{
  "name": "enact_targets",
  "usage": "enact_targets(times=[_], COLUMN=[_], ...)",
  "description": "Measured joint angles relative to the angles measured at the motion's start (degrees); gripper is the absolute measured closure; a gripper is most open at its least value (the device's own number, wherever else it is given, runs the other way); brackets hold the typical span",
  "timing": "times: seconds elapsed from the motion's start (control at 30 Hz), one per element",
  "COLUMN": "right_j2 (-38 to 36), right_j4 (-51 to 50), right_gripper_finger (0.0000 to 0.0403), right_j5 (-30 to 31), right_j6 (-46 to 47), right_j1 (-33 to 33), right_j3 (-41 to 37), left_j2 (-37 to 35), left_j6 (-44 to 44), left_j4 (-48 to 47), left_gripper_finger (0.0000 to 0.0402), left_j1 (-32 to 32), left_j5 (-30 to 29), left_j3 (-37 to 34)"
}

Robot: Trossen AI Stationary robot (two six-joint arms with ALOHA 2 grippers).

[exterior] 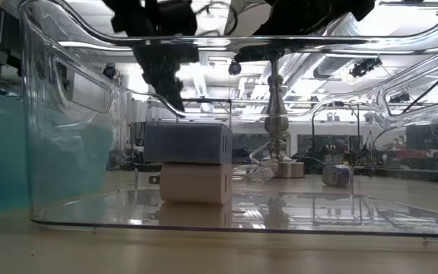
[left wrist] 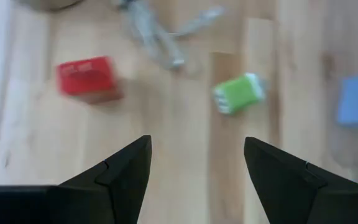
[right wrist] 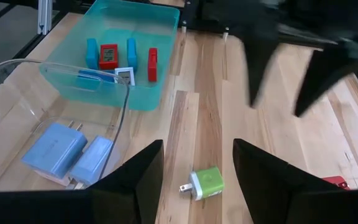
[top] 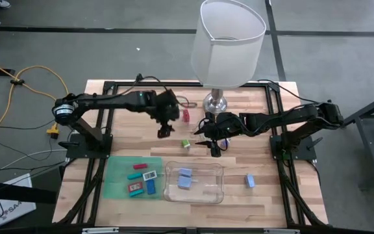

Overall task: Pick & Place Office items
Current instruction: Put the red charger adapter into the transparent bin

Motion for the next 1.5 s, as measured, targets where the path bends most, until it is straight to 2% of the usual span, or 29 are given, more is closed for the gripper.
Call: enact_targets(times=[0.13, 0.27, 0.5, 0.9, 1.07, 1.27, 1.5], right_j2=[0.00, 0.00, 0.00, 0.00, 0.00, 0.00, 0.00], right_j4=[0.00, 0.00, 0.00, 0.00, 0.00, 0.01, 0.87], right_gripper_finger=[0.0223, 0.0223, 0.0223, 0.0223, 0.0223, 0.0223, 0.0223], right_j5=[0.00, 0.00, 0.00, 0.00, -0.02, -0.02, 0.00], right_j6=[0.00, 0.00, 0.00, 0.01, 0.00, 0.02, 0.01], right_j1=[0.00, 0.00, 0.00, 0.00, 0.00, 0.01, 0.00], right_j3=[0.00, 0.00, 0.00, 0.00, 0.00, 0.00, 0.00], left_j2=[0.31, 0.39, 0.42, 0.44, 0.58, 3.38, 9.04], left_j6=[-1.17, -1.34, -9.21, -8.09, -10.22, -10.10, -13.49], left_j4=[3.43, 4.57, 8.43, 8.22, 8.26, 10.18, 13.43], left_gripper_finger=[0.0151, 0.0151, 0.0151, 0.0151, 0.0151, 0.0151, 0.0150], left_j1=[3.49, 4.27, 4.10, 4.10, 4.43, 6.28, 8.94], left_j5=[-0.04, -0.45, -6.49, -6.76, -12.11, -4.41, 1.33], left_j3=[-1.22, -1.25, -1.25, -1.27, -1.27, -1.23, -1.28])
